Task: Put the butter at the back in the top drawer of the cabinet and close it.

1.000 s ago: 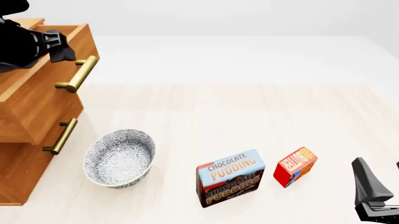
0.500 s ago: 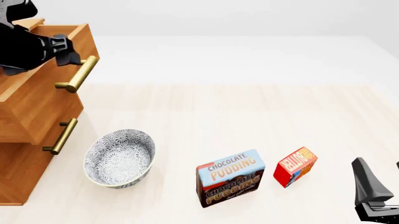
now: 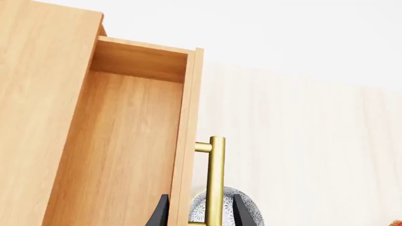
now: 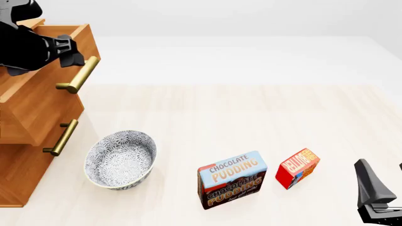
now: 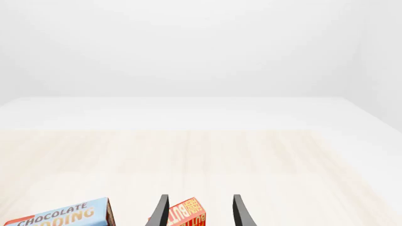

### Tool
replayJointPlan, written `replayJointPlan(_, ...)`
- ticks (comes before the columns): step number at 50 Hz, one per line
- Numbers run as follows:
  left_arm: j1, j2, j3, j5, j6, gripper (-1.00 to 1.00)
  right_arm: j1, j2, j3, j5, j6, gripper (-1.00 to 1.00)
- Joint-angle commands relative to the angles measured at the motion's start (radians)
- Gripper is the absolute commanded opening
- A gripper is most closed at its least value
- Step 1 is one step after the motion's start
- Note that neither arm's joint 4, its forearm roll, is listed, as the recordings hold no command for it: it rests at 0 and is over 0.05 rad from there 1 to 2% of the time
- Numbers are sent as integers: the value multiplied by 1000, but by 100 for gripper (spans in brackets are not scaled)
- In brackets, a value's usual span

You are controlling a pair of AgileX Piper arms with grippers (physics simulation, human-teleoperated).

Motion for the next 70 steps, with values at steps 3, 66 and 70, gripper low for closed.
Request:
replayJointPlan(3, -15, 8, -8, 4, 7, 100, 0, 0, 0, 0, 0, 100)
replayJointPlan(66, -134, 67, -51, -10, -10, 100, 0, 0, 0, 0, 0, 100)
replayJointPlan(70, -145, 71, -56, -10, -15, 100, 0, 0, 0, 0, 0, 100)
